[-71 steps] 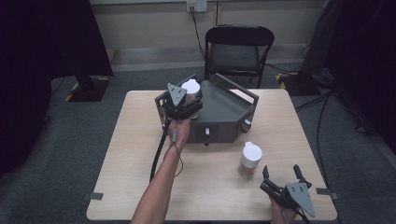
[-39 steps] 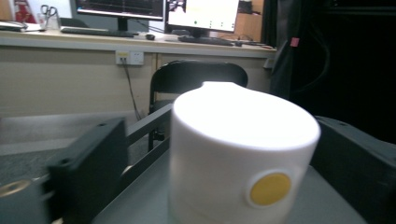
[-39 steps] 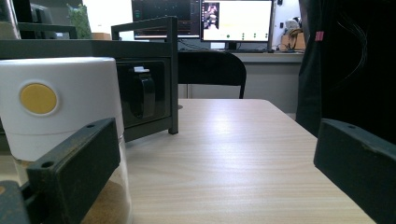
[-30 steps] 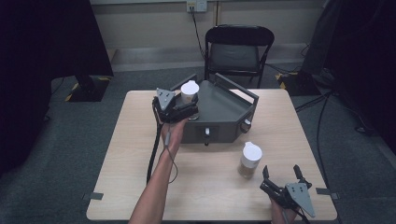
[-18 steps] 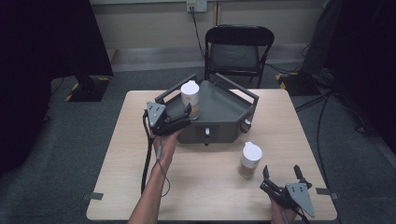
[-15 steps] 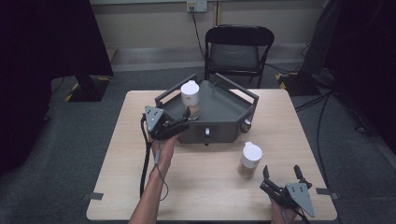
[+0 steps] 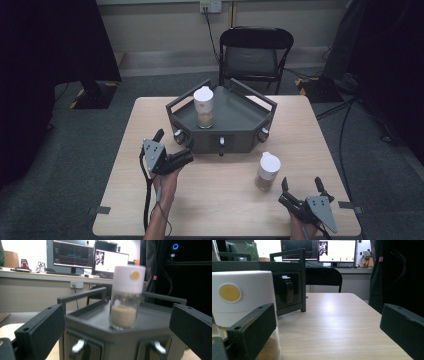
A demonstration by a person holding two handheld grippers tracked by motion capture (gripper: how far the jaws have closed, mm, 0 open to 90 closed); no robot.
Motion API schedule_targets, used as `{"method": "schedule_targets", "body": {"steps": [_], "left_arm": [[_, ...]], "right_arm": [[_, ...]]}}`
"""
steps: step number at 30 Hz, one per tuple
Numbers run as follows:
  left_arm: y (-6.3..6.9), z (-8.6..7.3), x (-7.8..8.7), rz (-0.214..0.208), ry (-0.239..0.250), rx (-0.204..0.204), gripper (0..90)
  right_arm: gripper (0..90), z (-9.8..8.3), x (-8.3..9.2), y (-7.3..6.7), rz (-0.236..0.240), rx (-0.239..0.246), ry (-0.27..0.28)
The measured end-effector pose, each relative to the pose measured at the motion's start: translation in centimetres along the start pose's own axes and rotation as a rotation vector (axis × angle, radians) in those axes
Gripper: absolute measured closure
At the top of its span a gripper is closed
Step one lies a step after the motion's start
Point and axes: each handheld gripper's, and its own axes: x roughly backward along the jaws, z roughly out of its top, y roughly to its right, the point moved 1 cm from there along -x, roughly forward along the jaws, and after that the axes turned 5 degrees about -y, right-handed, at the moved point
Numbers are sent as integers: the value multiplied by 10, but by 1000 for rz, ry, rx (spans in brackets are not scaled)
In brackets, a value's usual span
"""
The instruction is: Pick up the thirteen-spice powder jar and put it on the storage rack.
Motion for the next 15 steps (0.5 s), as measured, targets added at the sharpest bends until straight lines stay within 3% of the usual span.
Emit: {"method": "schedule_targets", "body": {"steps": [7,15], "left_arm": [[3,-30,22,22,-11,-12,0],[1,-45,38,42,-28,-21,0]], "right_arm": [[0,0,0,0,0,0,0],[0,0,0,0,-1,1,0]]}}
